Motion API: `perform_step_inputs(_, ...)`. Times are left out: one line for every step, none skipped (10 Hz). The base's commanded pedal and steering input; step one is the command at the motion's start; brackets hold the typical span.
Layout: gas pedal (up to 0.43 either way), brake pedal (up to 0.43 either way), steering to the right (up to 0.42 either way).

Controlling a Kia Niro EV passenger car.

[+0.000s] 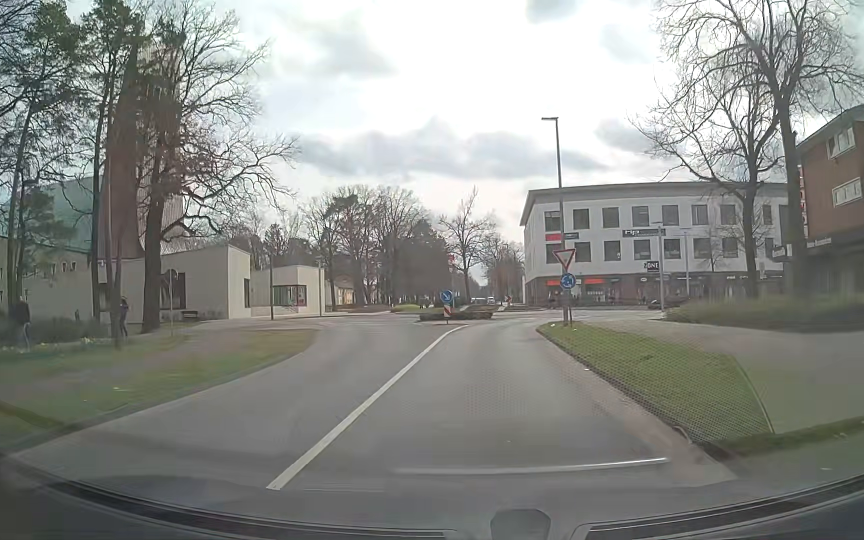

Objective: Follow the waypoints while adhering to traffic rules and regulations

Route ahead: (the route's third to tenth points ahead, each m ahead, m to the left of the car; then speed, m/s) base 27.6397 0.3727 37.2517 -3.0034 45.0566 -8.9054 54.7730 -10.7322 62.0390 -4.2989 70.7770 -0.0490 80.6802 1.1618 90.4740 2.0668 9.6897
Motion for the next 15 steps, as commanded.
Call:
perform_step_inputs(0.067,0.000,-0.004)
perform_step_inputs(0.047,0.000,-0.003)
perform_step_inputs(0.039,0.000,-0.002)
perform_step_inputs(0.028,0.000,-0.001)
perform_step_inputs(0.028,0.000,0.001)
perform_step_inputs(0.020,0.000,0.003)
perform_step_inputs(0.008,0.000,0.004)
perform_step_inputs(0.008,0.000,0.004)
perform_step_inputs(0.008,0.000,0.005)
perform_step_inputs(0.008,0.000,0.007)
perform_step_inputs(0.008,0.000,0.010)
perform_step_inputs(0.008,0.000,0.014)
perform_step_inputs(0.000,0.000,0.019)
perform_step_inputs(0.000,0.000,0.021)
perform_step_inputs(0.000,0.000,0.024)
